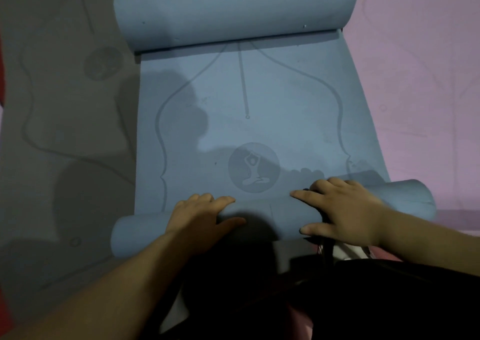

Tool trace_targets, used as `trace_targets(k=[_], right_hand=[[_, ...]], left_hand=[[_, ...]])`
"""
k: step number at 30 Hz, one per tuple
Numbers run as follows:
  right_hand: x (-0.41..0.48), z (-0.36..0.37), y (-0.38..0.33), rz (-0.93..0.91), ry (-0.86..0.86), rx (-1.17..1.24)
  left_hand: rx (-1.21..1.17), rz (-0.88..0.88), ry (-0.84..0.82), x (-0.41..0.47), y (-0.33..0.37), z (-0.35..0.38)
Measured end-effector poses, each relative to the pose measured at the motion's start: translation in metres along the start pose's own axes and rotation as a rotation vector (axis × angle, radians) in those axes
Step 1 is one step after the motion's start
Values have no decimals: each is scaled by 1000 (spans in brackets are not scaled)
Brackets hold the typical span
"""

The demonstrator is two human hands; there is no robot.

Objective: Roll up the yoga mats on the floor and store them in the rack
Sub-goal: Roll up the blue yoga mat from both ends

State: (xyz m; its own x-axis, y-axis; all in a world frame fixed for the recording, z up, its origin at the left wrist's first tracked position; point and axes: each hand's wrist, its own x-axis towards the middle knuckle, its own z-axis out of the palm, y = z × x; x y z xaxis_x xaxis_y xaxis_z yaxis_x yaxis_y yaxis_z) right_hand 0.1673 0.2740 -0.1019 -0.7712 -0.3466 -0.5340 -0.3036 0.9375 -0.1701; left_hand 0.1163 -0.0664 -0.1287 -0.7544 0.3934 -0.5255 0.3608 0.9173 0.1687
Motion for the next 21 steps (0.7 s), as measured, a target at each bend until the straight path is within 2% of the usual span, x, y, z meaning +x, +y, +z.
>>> trace_targets(k=[4, 7, 12, 16, 18, 21], right_hand=[[15, -9, 13, -8, -105, 153], [17, -7, 15, -20, -142, 167], [16, -16, 10, 6, -140, 134], [1, 5, -16, 123, 110, -31], [0, 16, -24, 147, 183, -69], [10, 3, -16, 173, 69, -46]], left_hand=[[24, 13, 160, -6, 9, 1], [86, 68, 240, -18, 17, 14], [77, 53, 158, -6, 12, 5], [70, 49, 63, 3, 10, -3], [76, 49, 40, 3, 10, -4], [66, 31, 12, 9, 10, -10]])
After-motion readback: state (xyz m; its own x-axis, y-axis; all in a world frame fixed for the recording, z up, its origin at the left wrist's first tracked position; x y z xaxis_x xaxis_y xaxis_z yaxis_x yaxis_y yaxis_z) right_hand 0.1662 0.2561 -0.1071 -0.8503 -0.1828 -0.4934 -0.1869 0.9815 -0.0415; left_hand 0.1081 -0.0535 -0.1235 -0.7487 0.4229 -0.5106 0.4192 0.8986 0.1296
